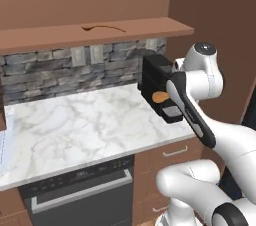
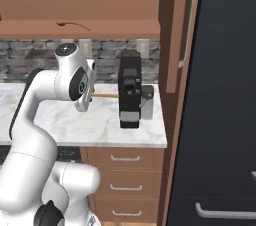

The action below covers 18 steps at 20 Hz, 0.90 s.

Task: Organize the utensils by type. Pick up the wooden spoons from the counter and place them in the open cabinet. Then pick up the metallic utensils from the counter and place them in the open drawer.

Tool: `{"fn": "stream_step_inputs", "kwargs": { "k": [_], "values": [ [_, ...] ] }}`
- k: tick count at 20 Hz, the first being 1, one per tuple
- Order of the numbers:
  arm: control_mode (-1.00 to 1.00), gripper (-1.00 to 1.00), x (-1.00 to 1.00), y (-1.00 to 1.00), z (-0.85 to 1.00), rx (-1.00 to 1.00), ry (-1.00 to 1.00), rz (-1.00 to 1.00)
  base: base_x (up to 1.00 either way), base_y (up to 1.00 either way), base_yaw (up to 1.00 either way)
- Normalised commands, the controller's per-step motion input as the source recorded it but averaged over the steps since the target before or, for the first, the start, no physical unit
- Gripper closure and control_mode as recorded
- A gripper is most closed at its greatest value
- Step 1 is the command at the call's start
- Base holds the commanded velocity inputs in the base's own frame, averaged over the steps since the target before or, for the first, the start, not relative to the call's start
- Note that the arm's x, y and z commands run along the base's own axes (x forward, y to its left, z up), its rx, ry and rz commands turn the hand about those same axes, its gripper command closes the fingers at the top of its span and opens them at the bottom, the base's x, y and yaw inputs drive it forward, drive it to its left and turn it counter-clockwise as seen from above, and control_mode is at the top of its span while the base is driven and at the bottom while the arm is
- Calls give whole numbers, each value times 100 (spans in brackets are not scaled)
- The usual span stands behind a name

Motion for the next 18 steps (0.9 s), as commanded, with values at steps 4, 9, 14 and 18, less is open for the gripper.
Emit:
{"fn": "stream_step_inputs", "kwargs": {
  "k": [4, 9, 14, 18],
  "values": [
    [100, 100, 0, 0, 0, 0, 0, 0, 74, 8, 0],
    [100, 100, 0, 0, 0, 0, 0, 0, 60, 6, 0],
    [100, 100, 0, 0, 0, 0, 0, 0, 49, 4, 0],
    [100, 100, 0, 0, 0, 0, 0, 0, 8, 0, 0]
  ]
}}
